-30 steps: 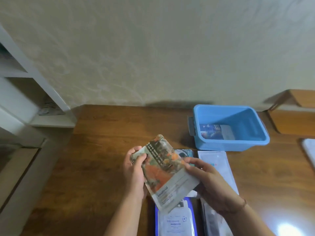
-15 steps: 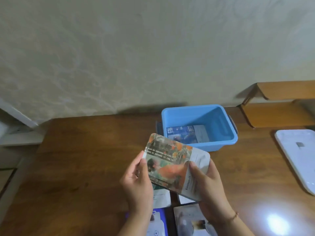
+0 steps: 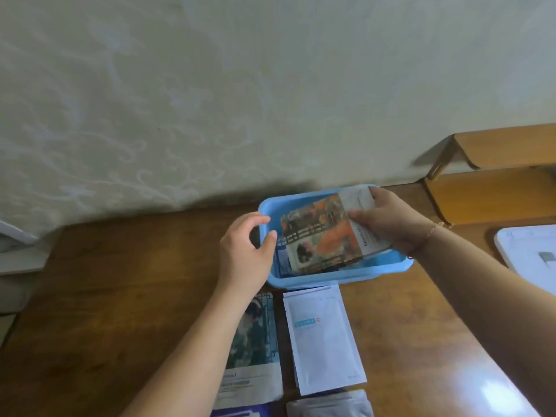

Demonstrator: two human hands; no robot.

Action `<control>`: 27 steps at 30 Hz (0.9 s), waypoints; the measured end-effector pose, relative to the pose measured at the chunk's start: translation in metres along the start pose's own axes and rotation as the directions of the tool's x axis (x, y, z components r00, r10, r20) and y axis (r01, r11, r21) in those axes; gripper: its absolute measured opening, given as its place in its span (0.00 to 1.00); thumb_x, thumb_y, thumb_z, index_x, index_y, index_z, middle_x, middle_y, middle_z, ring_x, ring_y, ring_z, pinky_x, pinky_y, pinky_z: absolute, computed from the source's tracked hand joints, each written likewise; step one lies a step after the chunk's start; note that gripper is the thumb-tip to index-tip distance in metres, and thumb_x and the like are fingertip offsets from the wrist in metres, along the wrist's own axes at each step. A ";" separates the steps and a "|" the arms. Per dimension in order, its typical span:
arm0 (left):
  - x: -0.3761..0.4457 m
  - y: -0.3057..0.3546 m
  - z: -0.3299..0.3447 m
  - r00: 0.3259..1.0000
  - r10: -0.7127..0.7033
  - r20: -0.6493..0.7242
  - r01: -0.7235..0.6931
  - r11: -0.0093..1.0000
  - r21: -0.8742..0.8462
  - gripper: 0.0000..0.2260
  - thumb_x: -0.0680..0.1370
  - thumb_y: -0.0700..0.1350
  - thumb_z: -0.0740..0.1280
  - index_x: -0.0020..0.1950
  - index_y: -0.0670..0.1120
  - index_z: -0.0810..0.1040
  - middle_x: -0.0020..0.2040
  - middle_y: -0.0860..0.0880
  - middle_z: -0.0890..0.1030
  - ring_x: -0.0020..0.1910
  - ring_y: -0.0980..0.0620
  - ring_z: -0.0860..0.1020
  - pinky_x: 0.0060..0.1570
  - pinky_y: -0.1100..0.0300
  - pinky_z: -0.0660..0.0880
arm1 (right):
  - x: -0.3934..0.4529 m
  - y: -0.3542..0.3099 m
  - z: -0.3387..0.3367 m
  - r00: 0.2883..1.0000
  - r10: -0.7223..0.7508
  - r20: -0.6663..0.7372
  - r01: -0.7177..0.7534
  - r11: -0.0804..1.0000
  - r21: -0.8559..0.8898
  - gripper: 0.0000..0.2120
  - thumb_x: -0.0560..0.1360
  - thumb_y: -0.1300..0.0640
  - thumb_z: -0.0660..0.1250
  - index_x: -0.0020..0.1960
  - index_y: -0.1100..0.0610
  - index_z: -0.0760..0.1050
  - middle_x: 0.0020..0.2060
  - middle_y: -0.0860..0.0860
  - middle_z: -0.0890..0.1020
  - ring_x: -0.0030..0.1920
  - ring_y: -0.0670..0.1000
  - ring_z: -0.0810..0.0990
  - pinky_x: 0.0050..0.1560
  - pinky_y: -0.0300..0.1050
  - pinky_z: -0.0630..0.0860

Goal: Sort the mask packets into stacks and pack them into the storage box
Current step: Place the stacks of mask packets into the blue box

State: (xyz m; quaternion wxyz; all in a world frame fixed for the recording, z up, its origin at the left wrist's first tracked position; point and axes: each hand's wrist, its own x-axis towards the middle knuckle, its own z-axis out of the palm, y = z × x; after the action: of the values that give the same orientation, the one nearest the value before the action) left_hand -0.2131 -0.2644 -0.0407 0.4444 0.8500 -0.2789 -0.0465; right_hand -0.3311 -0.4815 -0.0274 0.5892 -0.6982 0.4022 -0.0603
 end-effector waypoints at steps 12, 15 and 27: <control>-0.016 -0.031 0.015 0.993 0.112 -0.034 -0.110 0.992 0.057 0.14 0.75 0.37 0.71 0.60 0.40 0.79 0.61 0.47 0.77 0.60 0.60 0.71 0.62 0.78 0.61 | 0.020 0.019 0.042 0.949 0.311 0.050 -0.257 0.857 -0.447 0.14 0.77 0.54 0.67 0.57 0.61 0.72 0.45 0.56 0.80 0.44 0.55 0.80 0.44 0.49 0.77; -0.017 -0.035 0.013 0.987 0.163 -0.010 -0.163 0.986 0.041 0.14 0.76 0.40 0.69 0.62 0.40 0.78 0.63 0.47 0.77 0.62 0.63 0.69 0.64 0.77 0.60 | 0.012 0.013 0.036 0.944 0.327 0.039 -0.258 0.808 -0.529 0.11 0.77 0.55 0.67 0.53 0.61 0.71 0.45 0.55 0.78 0.44 0.53 0.77 0.45 0.46 0.73; -0.025 -0.035 0.015 0.992 0.088 0.095 -0.089 0.996 0.002 0.21 0.81 0.50 0.56 0.71 0.44 0.71 0.73 0.49 0.69 0.73 0.56 0.64 0.70 0.70 0.58 | 0.005 0.009 0.045 0.919 0.387 0.073 -0.253 0.723 -0.643 0.11 0.81 0.62 0.56 0.58 0.65 0.73 0.47 0.56 0.77 0.40 0.50 0.74 0.33 0.40 0.69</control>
State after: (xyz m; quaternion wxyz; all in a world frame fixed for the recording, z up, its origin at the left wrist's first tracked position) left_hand -0.2244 -0.2467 -0.0811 0.4295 0.8351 -0.3373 -0.0663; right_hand -0.3065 -0.4497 -0.0505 0.3648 -0.7746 0.4521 0.2500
